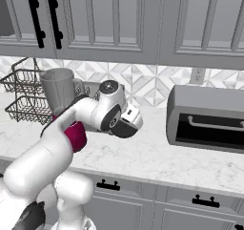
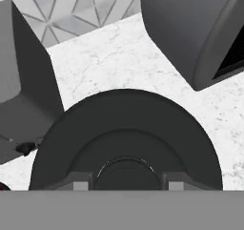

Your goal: Close the lid blender by securely placing the lid on top.

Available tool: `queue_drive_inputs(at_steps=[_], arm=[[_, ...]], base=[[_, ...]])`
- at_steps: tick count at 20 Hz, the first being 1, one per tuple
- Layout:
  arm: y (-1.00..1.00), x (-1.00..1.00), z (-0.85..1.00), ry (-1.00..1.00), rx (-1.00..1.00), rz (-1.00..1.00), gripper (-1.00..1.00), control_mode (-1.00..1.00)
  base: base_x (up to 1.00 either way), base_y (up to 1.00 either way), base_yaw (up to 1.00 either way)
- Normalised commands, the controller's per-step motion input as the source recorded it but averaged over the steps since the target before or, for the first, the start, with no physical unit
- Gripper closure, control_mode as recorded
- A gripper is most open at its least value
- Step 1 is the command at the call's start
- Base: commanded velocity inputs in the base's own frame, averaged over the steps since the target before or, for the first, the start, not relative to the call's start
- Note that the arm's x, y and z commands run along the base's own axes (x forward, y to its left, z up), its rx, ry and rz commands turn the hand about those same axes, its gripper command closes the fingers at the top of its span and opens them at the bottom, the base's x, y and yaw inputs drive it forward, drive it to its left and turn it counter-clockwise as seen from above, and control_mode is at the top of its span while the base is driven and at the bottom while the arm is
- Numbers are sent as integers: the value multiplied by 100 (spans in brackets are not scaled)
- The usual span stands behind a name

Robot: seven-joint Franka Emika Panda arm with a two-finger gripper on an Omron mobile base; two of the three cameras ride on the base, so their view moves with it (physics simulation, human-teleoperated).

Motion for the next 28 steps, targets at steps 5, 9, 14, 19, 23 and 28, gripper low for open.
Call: queue_drive_inputs(at_steps=[5,9,14,19,23,28], arm=[[41,-47,30,-18,0,4,100,-100],[42,-61,80,-20,0,1,100,-100],[50,-44,94,-4,0,0,100,-100],[46,-46,99,0,0,0,100,-100],[41,-51,96,0,2,0,100,-100],[45,-59,50,-5,0,0,100,-100]], base=[[0,0,0],[0,0,0],[0,0,0],[0,0,0],[0,0,0],[0,0,0]])
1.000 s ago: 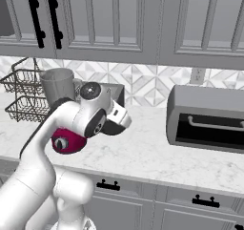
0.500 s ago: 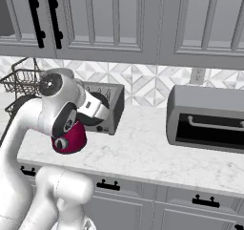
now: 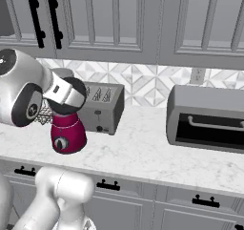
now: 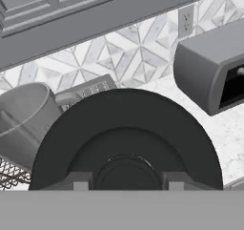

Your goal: Close the lid blender by securely placing the lid on top.

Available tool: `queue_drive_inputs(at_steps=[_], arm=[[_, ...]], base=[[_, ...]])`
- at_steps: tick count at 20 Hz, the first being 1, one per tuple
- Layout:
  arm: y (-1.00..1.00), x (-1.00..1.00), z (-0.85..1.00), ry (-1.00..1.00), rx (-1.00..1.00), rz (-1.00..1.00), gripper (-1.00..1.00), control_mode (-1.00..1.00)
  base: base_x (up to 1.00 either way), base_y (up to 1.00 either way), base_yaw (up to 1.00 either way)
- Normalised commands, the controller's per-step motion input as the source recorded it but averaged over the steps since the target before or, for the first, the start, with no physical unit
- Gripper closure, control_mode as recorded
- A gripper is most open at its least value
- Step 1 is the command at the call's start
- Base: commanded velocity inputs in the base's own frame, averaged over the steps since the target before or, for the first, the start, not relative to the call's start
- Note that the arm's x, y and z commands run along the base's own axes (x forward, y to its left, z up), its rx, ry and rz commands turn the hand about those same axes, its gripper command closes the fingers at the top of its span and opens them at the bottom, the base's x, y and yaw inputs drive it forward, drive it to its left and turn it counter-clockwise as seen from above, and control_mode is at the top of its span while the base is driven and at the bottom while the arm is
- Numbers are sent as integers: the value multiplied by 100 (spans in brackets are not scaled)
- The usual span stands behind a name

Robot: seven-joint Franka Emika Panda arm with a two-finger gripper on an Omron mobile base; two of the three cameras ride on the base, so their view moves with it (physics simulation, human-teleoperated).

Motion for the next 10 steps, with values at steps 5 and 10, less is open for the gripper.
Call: queue_drive_inputs(at_steps=[5,10], arm=[[41,-80,20,-22,0,0,100,-100],[33,-17,66,-14,0,1,100,-100]], base=[[0,0,0],[0,0,0]])
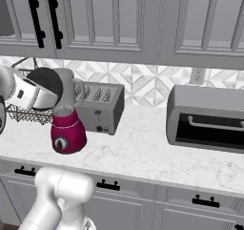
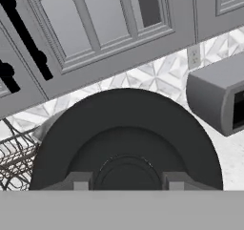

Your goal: Close the lid blender by securely placing the lid on top.

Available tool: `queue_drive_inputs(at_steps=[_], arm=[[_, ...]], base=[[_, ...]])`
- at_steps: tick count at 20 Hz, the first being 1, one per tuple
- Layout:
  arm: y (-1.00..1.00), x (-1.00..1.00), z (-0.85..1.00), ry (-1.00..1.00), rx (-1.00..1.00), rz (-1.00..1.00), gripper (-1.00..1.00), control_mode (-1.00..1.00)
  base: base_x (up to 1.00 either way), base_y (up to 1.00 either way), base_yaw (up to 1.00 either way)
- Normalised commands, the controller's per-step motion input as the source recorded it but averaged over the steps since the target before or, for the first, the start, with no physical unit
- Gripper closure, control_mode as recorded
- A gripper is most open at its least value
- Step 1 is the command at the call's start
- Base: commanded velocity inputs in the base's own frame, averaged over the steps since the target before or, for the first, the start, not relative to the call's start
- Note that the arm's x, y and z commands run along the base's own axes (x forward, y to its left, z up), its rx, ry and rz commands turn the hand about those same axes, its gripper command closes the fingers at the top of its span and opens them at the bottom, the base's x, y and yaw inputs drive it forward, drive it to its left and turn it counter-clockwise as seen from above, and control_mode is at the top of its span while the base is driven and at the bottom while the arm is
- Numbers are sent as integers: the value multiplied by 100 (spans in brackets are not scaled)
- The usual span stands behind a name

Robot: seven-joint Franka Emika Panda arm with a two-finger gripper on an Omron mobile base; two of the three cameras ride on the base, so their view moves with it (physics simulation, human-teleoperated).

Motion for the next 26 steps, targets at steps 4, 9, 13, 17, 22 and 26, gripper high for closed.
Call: queue_drive_inputs(at_steps=[4,9,13,17,22,26], arm=[[29,44,52,1,1,0,100,-100],[25,75,9,29,1,0,100,-100],[24,67,0,32,0,0,100,-100],[10,41,0,21,1,0,100,-100],[12,2,-15,1,0,0,100,-100],[20,15,-7,1,0,0,100,-100]], base=[[0,0,0],[0,0,0],[0,0,0],[0,0,0],[0,0,0],[0,0,0]])
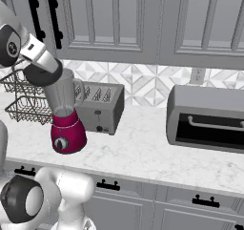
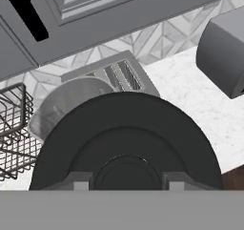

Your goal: Close the lid blender by securely placing the lid on top.

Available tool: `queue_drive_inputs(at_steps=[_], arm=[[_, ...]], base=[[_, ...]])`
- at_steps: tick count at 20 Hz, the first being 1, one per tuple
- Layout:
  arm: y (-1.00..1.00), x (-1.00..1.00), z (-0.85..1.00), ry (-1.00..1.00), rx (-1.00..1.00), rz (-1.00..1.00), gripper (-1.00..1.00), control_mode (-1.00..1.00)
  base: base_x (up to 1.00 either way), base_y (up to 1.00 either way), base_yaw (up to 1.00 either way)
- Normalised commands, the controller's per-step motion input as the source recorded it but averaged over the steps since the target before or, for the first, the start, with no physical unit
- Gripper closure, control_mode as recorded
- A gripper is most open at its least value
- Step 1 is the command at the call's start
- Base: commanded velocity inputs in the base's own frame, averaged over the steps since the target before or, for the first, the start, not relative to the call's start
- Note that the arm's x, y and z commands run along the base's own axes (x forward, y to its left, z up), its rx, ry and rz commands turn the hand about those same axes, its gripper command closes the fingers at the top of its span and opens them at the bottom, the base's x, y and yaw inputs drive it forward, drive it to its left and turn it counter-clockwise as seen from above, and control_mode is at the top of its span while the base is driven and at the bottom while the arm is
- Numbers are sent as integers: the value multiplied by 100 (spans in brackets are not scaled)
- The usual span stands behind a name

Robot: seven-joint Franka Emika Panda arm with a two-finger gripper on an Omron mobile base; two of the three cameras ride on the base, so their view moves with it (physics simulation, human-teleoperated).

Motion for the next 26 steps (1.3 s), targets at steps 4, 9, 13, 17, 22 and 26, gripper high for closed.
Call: queue_drive_inputs(at_steps=[4,9,13,17,22,26], arm=[[22,40,-2,8,3,0,100,-100],[20,46,0,11,2,0,100,-100],[11,39,0,8,1,-3,100,-100],[1,32,0,5,3,-3,100,-100],[0,28,0,1,3,-5,100,-100],[0,15,-7,0,2,-4,100,-100]], base=[[0,0,0],[0,0,0],[0,0,0],[0,0,0],[0,0,0],[0,0,0]])
